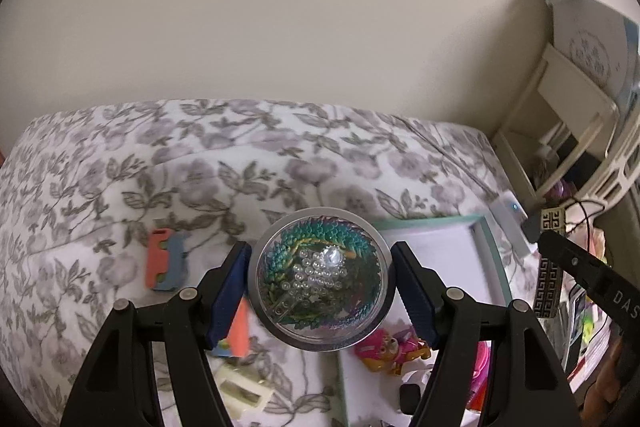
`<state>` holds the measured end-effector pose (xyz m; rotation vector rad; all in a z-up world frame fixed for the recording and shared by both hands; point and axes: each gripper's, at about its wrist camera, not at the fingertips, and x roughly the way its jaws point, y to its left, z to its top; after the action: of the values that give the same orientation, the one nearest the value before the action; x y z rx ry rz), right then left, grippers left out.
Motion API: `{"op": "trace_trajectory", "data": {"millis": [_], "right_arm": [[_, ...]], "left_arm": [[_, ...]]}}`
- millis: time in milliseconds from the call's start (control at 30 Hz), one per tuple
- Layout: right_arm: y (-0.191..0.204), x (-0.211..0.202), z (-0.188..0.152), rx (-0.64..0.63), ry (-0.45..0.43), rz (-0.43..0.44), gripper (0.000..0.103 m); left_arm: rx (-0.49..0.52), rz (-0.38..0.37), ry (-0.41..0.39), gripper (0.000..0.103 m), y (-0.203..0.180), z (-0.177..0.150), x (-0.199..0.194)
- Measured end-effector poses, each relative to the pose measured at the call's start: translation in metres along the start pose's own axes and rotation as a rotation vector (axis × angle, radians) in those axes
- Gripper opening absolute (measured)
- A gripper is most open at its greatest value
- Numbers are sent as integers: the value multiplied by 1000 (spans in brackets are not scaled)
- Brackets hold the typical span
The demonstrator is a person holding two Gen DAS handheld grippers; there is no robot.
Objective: Organize rigid objects
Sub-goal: 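Lift and carry the tin and the gold band over the tray, then open the left gripper to set down the tin while the right releases the band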
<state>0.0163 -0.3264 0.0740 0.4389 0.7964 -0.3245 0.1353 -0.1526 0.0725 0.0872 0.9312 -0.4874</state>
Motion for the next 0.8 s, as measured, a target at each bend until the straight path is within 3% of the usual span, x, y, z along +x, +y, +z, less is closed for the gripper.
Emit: {"op": "trace_trajectory", "data": {"millis": [300,800], "right_arm": [[-23,54,-18,20,132,-56,17],[-36,79,-27,17,196,-101,17]], "left_arm": [[35,-3,14,72,-19,-9,31],[93,7,87,72,-47,-32,73]]}}
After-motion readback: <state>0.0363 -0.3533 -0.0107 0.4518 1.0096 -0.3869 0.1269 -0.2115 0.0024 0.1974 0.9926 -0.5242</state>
